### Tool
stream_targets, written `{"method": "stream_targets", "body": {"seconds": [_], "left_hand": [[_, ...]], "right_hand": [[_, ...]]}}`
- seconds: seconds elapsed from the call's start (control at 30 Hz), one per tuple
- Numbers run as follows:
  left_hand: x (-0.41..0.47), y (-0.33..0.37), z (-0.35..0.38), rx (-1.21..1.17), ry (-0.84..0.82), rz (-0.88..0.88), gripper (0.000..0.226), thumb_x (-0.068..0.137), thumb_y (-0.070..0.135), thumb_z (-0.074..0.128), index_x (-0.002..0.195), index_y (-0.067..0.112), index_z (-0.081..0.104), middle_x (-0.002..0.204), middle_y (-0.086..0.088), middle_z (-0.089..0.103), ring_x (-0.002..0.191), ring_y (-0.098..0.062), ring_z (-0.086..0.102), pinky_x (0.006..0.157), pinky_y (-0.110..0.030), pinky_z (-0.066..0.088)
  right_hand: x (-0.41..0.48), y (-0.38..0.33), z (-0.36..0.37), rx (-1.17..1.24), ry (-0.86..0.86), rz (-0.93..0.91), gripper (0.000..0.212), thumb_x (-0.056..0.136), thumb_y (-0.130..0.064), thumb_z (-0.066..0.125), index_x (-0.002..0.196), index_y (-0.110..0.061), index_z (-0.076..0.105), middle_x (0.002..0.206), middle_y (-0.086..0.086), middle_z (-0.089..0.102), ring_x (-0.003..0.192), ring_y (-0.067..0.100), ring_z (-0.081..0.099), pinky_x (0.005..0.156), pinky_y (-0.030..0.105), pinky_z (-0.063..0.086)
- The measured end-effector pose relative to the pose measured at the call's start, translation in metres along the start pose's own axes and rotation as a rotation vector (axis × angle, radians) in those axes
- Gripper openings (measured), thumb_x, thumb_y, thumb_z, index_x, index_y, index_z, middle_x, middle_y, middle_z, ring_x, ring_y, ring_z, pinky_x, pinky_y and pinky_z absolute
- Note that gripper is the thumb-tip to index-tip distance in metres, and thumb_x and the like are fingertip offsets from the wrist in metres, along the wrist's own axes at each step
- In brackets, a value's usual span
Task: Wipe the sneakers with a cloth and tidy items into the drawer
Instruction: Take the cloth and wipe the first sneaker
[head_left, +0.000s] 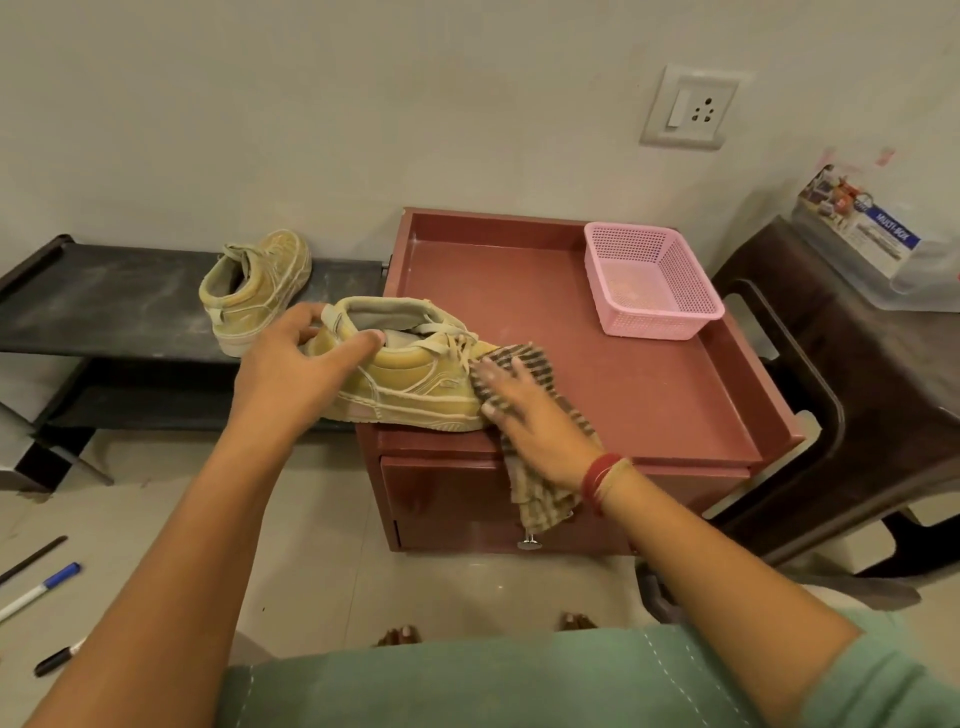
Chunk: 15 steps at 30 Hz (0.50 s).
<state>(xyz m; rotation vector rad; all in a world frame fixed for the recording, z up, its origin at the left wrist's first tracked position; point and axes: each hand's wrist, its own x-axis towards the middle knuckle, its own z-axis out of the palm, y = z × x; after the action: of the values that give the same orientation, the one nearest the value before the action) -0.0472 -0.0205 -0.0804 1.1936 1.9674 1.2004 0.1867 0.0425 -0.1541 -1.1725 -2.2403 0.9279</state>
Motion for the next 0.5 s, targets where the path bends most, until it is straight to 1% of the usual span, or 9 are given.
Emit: {"method": "stream_targets", "body": {"seconds": [0.03, 0.07, 0.13, 0.17, 0.23, 0.3, 0.37, 0.43, 0.5], "left_hand": [[0.000, 0.000, 0.000, -0.003, -0.004, -0.001, 0.042, 0.065, 0.061, 0.068, 0.100, 0.039, 0.061, 0.109, 0.007, 0.063, 0.099, -0.017, 0.059, 0.086, -0.046, 0.051], [0.000, 0.000, -0.001, -0.006, -0.006, -0.002, 0.041, 0.066, 0.060, 0.068, 0.101, 0.039, 0.061, 0.110, 0.007, 0.062, 0.099, -0.017, 0.058, 0.087, -0.046, 0.051], [0.000, -0.002, -0.001, -0.011, -0.011, 0.001, 0.038, 0.069, 0.056, 0.070, 0.101, 0.039, 0.062, 0.112, 0.007, 0.061, 0.101, -0.017, 0.058, 0.086, -0.044, 0.050], [0.000, -0.003, -0.001, -0.015, -0.013, 0.004, 0.035, 0.070, 0.054, 0.071, 0.100, 0.039, 0.062, 0.112, 0.007, 0.061, 0.101, -0.017, 0.058, 0.084, -0.042, 0.050], [0.001, -0.005, -0.002, -0.021, -0.024, 0.008, 0.031, 0.073, 0.051, 0.073, 0.099, 0.038, 0.062, 0.110, 0.007, 0.061, 0.099, -0.015, 0.058, 0.081, -0.039, 0.050], [0.003, -0.005, -0.002, -0.026, -0.039, 0.002, 0.036, 0.069, 0.054, 0.072, 0.100, 0.038, 0.062, 0.110, 0.007, 0.062, 0.099, -0.016, 0.059, 0.080, -0.040, 0.051], [0.005, -0.005, 0.000, -0.044, -0.040, -0.005, 0.038, 0.069, 0.053, 0.072, 0.102, 0.037, 0.062, 0.111, 0.005, 0.063, 0.098, -0.017, 0.060, 0.076, -0.038, 0.052], [0.006, -0.006, 0.002, -0.054, -0.017, -0.011, 0.039, 0.073, 0.048, 0.074, 0.106, 0.031, 0.061, 0.113, 0.005, 0.060, 0.095, -0.011, 0.057, 0.069, -0.032, 0.047], [0.006, -0.009, 0.002, -0.047, 0.005, -0.070, 0.052, 0.069, 0.052, 0.076, 0.112, 0.027, 0.058, 0.116, 0.004, 0.058, 0.096, -0.012, 0.056, 0.071, -0.033, 0.048]], "right_hand": [[-0.001, 0.006, 0.008, -0.054, -0.038, -0.011, 0.049, 0.101, -0.022, 0.039, 0.147, -0.031, 0.023, 0.154, -0.013, 0.018, 0.143, 0.009, 0.002, 0.116, 0.028, 0.007], [0.002, 0.013, 0.010, -0.061, 0.007, 0.011, 0.050, 0.101, -0.022, 0.038, 0.147, -0.030, 0.021, 0.155, -0.012, 0.013, 0.143, 0.009, -0.001, 0.116, 0.026, 0.005], [0.008, 0.017, 0.005, 0.008, 0.153, 0.140, 0.049, 0.101, -0.022, 0.039, 0.148, -0.025, 0.023, 0.157, -0.004, 0.011, 0.145, 0.012, 0.008, 0.112, 0.019, 0.008], [0.009, 0.015, 0.004, 0.034, 0.175, 0.185, 0.049, 0.101, -0.023, 0.039, 0.147, -0.024, 0.025, 0.157, -0.001, 0.012, 0.145, 0.014, 0.011, 0.110, 0.018, 0.009], [0.007, 0.008, 0.007, 0.066, 0.116, 0.139, 0.047, 0.101, -0.025, 0.038, 0.147, -0.026, 0.027, 0.157, -0.002, 0.015, 0.145, 0.015, 0.004, 0.112, 0.025, 0.007], [0.002, 0.004, 0.013, 0.039, 0.020, 0.066, 0.048, 0.101, -0.025, 0.038, 0.147, -0.028, 0.025, 0.156, -0.008, 0.016, 0.144, 0.015, -0.001, 0.116, 0.032, 0.004], [0.006, 0.011, 0.004, -0.027, 0.029, 0.134, 0.050, 0.101, -0.026, 0.038, 0.148, -0.028, 0.022, 0.157, -0.008, 0.014, 0.145, 0.018, 0.007, 0.118, 0.035, 0.008], [0.012, 0.013, -0.008, -0.101, 0.080, 0.259, 0.050, 0.101, -0.028, 0.037, 0.149, -0.028, 0.021, 0.157, -0.003, 0.017, 0.144, 0.019, 0.019, 0.116, 0.032, 0.016], [0.011, 0.004, -0.009, -0.174, 0.044, 0.201, 0.049, 0.101, -0.027, 0.038, 0.148, -0.029, 0.024, 0.157, -0.004, 0.016, 0.145, 0.018, 0.012, 0.117, 0.036, 0.013]]}}
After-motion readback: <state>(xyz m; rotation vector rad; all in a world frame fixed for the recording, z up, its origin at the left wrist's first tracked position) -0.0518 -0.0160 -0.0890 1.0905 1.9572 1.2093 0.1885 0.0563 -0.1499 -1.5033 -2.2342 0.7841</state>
